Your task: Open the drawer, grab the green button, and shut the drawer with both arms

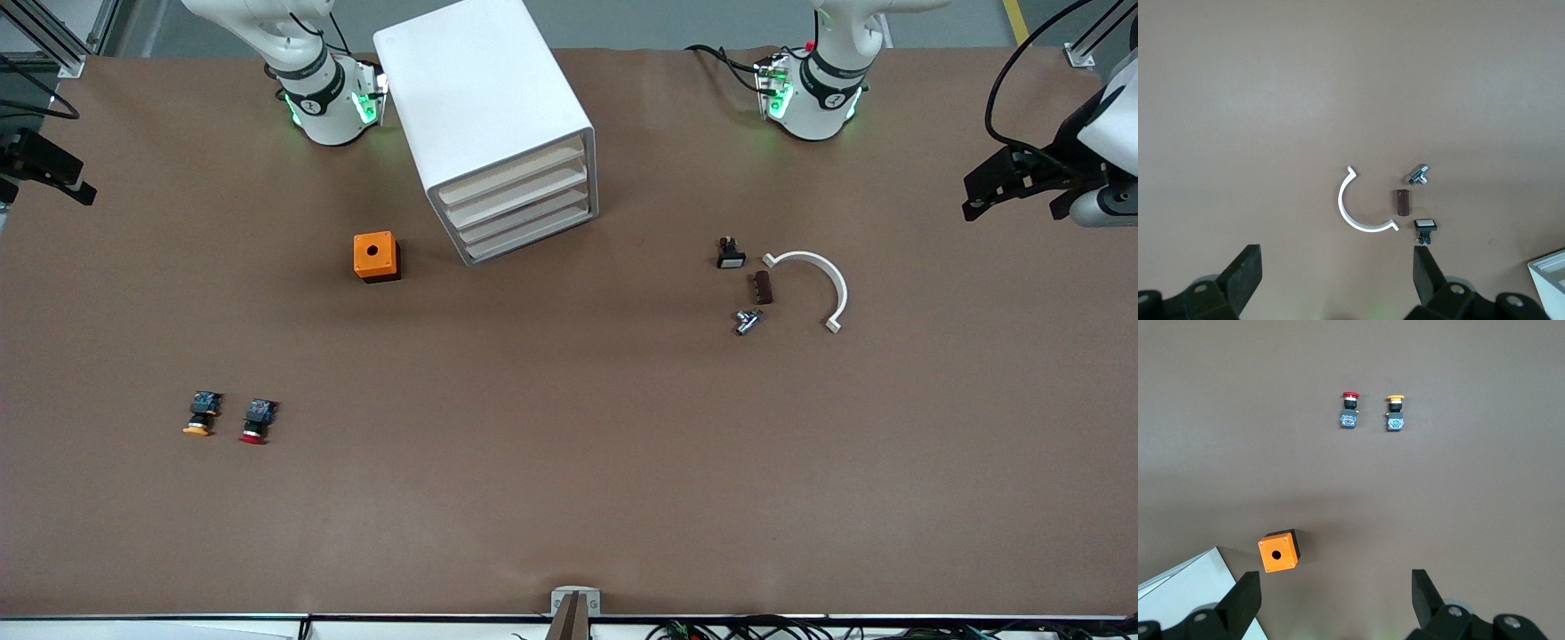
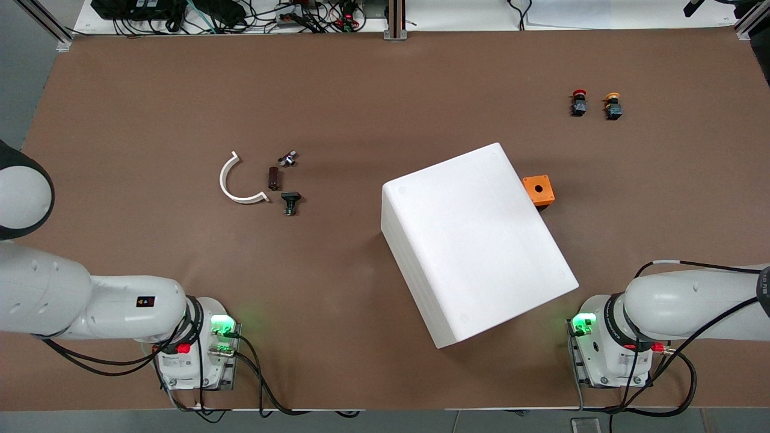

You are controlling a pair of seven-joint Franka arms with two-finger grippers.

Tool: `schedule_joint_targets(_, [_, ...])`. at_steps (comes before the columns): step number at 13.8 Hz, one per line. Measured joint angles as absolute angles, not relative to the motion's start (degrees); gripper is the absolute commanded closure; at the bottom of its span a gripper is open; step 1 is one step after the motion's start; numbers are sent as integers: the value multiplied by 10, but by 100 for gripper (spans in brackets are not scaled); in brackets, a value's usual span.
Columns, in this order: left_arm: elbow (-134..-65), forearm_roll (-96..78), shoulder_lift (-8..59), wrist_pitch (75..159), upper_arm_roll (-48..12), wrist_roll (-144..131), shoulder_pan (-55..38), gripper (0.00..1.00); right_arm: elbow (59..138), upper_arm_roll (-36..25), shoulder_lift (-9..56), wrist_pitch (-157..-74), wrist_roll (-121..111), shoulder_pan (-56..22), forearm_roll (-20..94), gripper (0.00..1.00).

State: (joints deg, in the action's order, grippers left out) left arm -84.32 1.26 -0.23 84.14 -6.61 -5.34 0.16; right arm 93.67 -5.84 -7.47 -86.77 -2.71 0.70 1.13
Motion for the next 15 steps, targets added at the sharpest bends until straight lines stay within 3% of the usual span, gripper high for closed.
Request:
schedule_joint_targets(8, [-843, 13, 6, 839, -64, -53, 3, 0, 937, -61, -75, -868, -27, 7, 11, 0])
schedule_joint_targets(15, [-849, 13, 131, 886, -72, -127, -26, 0, 938, -62, -75, -868, -27, 7, 11, 0])
